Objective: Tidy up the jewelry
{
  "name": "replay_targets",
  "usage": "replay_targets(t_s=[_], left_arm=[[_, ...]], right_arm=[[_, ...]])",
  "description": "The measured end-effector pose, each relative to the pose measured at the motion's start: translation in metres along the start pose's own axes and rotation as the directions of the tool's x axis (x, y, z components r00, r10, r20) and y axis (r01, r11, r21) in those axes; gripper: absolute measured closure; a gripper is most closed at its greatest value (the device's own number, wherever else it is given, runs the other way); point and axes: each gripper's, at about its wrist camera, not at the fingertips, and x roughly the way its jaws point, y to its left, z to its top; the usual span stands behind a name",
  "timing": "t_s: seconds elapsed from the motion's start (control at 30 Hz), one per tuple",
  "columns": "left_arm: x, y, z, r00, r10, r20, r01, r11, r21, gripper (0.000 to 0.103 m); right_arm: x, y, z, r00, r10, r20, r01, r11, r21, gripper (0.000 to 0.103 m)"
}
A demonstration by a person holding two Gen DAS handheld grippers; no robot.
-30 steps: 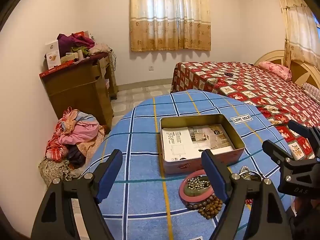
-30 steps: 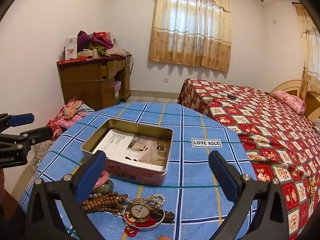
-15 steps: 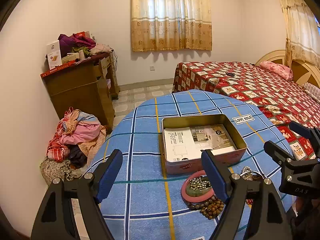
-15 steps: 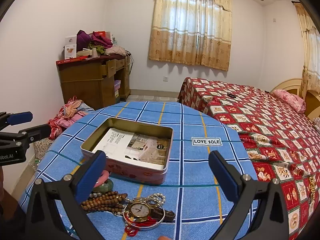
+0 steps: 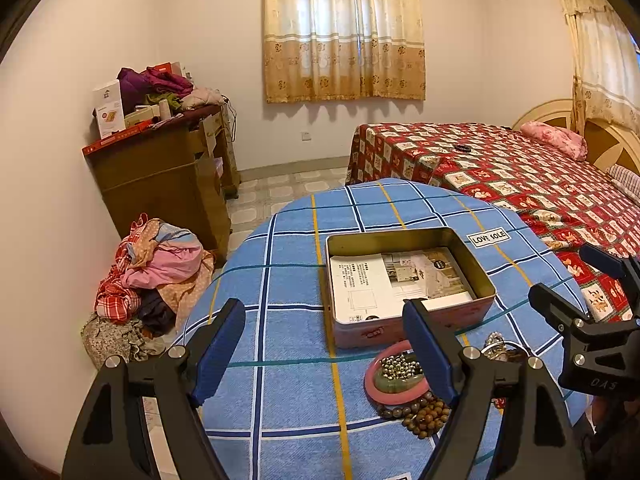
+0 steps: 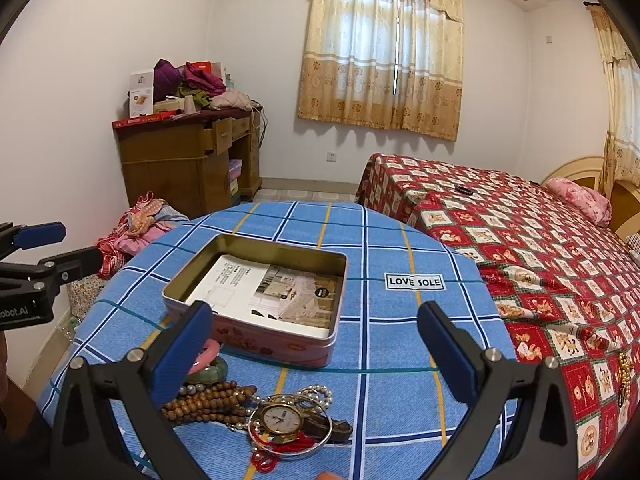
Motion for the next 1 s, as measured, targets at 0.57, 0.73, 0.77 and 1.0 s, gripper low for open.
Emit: replay_targets(t_s=[0.57, 0.73, 0.77, 1.0], left_arm=[[0.0025, 0.0009, -0.0041, 1.0, 0.004, -0.003, -0.004, 1.0, 0.003, 0.022], [0.0026, 0.001, -0.0042, 1.0, 0.005, -0.003, -0.005, 1.0, 0.003, 0.022], [0.003, 0.0019, -0.0047, 1.0, 0.005, -0.003, -0.005, 1.0, 0.003, 0.022], [0.003, 0.002, -0.0044, 1.0, 0.005, -0.005, -0.005, 1.0, 0.005, 0.022]], right_arm=[[0.0021, 0.002, -0.0035, 1.0, 0.002, -0.004, -0.002, 1.0, -0.001, 0.0], [0.0023, 0.0023, -0.0036, 1.0, 0.002, -0.004, -0.002, 1.0, 0.0, 0.0], [0.0025, 0.0026, -0.0045, 1.0, 0.003, -0.004, -0.003, 1.0, 0.0, 0.0], [0.0024, 0.0025, -0.0034, 1.0, 0.002, -0.005, -0.002, 1.0, -0.001, 0.0]])
